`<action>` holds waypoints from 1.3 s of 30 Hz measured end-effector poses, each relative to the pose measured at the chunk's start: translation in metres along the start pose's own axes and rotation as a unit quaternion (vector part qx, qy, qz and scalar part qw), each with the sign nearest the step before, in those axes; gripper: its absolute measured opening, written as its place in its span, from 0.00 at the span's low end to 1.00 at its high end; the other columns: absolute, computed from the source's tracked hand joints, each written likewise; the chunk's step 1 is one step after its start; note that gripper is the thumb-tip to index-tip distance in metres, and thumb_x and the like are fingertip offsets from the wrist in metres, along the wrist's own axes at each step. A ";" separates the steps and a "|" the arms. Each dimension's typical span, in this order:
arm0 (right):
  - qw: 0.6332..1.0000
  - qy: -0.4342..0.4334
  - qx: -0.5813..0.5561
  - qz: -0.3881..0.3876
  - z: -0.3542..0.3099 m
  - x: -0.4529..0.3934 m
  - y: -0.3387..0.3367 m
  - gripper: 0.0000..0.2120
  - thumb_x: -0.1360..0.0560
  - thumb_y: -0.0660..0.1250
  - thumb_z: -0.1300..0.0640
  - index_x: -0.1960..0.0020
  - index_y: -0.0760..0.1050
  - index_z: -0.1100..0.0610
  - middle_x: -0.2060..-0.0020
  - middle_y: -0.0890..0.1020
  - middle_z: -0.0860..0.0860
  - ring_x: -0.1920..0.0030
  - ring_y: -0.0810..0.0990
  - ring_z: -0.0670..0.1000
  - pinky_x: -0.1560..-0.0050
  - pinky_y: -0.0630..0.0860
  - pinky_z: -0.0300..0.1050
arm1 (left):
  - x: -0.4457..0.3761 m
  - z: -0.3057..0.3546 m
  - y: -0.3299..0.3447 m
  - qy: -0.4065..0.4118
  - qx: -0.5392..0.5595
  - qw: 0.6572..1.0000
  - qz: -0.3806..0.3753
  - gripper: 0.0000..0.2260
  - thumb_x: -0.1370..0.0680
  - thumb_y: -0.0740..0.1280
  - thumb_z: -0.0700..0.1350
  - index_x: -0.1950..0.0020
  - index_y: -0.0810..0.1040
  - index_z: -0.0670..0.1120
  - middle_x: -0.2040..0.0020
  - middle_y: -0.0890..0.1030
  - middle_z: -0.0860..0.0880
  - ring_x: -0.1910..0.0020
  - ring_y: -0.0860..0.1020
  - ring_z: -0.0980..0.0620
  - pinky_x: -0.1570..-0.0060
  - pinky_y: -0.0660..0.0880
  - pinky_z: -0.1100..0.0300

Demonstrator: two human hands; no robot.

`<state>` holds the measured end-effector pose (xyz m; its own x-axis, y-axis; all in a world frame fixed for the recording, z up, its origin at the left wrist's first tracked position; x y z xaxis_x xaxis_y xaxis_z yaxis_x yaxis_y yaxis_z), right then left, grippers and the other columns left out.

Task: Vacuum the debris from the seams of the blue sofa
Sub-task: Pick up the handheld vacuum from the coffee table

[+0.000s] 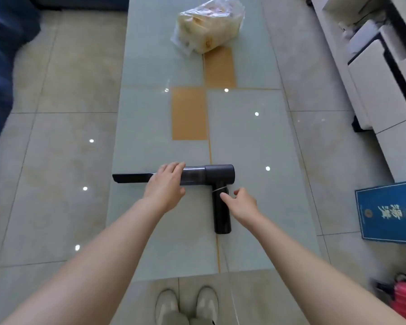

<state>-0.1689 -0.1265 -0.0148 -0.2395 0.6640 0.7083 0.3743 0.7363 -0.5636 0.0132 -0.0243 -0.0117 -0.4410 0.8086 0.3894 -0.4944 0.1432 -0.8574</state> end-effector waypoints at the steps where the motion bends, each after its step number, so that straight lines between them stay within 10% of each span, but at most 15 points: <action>1: 1.000 0.002 0.002 -0.004 -0.001 -0.003 0.004 0.26 0.18 0.64 0.47 0.28 0.66 0.64 0.31 0.73 0.59 0.31 0.72 0.60 0.41 0.69 0.47 | -0.005 0.000 0.004 0.003 -0.007 1.000 -0.002 0.30 0.22 0.65 0.45 0.22 0.57 0.47 0.24 0.61 0.50 0.26 0.59 0.48 0.29 0.59 0.55; 23: 1.000 0.020 0.000 -0.003 0.003 -0.015 0.031 0.23 0.24 0.71 0.53 0.37 0.68 0.65 0.40 0.76 0.60 0.47 0.74 0.58 0.49 0.73 0.48 | -0.023 -0.008 0.019 0.036 -0.048 0.998 0.025 0.23 0.20 0.64 0.45 0.27 0.63 0.48 0.32 0.69 0.49 0.37 0.70 0.44 0.39 0.65 0.55; 39: 0.988 -0.085 -0.125 -0.016 -0.107 0.154 -0.069 0.12 0.28 0.73 0.57 0.48 0.76 0.60 0.60 0.79 0.53 0.60 0.78 0.52 0.59 0.75 0.45 | 0.093 0.023 -0.178 0.008 0.059 0.992 0.113 0.25 0.21 0.65 0.43 0.25 0.64 0.47 0.30 0.70 0.49 0.35 0.71 0.44 0.40 0.68 0.54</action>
<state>-0.1354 -0.0889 0.1781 -0.3938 0.6694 0.6299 0.5690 0.7157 -0.4049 0.0431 0.0122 0.1851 -0.5385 0.8220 0.1853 -0.4695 -0.1101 -0.8761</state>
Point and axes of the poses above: each hand's wrist, its own x-axis away from the middle knuckle, its own y-axis out of the palm, z = x × y, the point moved 3 cm from there along -x, towards the middle knuckle
